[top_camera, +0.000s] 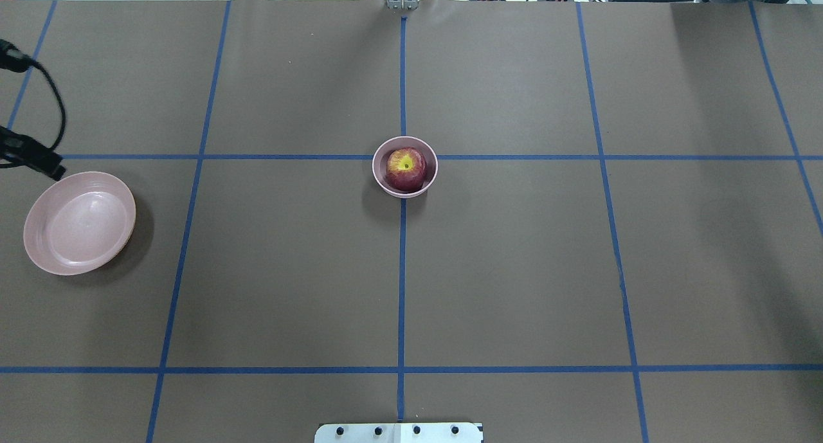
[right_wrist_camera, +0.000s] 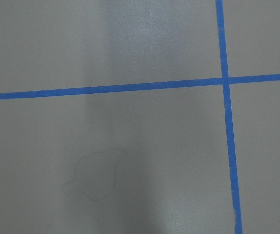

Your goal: Move apple from plate to bowl

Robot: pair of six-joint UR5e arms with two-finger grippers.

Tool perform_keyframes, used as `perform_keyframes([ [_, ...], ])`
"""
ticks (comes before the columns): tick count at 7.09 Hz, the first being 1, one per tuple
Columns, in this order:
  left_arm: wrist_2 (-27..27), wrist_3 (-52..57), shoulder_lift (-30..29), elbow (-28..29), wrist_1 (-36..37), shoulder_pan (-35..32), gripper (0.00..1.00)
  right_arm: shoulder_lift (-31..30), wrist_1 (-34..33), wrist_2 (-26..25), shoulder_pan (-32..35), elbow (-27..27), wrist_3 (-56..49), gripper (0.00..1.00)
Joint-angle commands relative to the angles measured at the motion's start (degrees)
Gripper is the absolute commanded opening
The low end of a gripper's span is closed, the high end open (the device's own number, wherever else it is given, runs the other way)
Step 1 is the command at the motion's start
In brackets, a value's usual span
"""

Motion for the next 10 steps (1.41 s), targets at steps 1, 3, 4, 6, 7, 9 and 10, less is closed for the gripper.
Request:
perform_keyframes([
  [1,-2.5,1.8,2.7,-0.3,-0.2,-2.1,0.98,-0.2,0.1,0.3,-0.1,0.0,0.5,1.00],
  [3,-1.9,1.8,2.1,0.8,-0.6,-1.9,0.98,0.0,0.1,-0.8,-0.2,-0.2,-0.5,1.00],
  [4,-1.9,-0.1,1.6,0.5,-0.6,-2.0,0.98,-0.4,0.1,-0.8,0.5,0.2,-0.6,1.00],
  [6,-1.7,-1.2,2.8,-1.8,-0.1,-5.4,0.98,-0.4,-1.7,-0.9,2.3,-1.2,-8.3,1.00],
  [7,-1.9,-1.3,3.1,1.0,-0.4,-5.4,0.98,0.3,-6.3,-1.1,4.1,-1.4,-14.6,1.00],
  [9,-2.4,-2.0,3.6,1.6,-0.4,-5.8,0.98,1.7,-8.7,-1.9,6.4,-0.8,-19.0,1.00],
  [10,-2.6,-5.6,2.9,4.4,-0.8,-5.6,0.98,1.7,-8.9,-1.3,6.6,-0.5,-19.0,1.00],
])
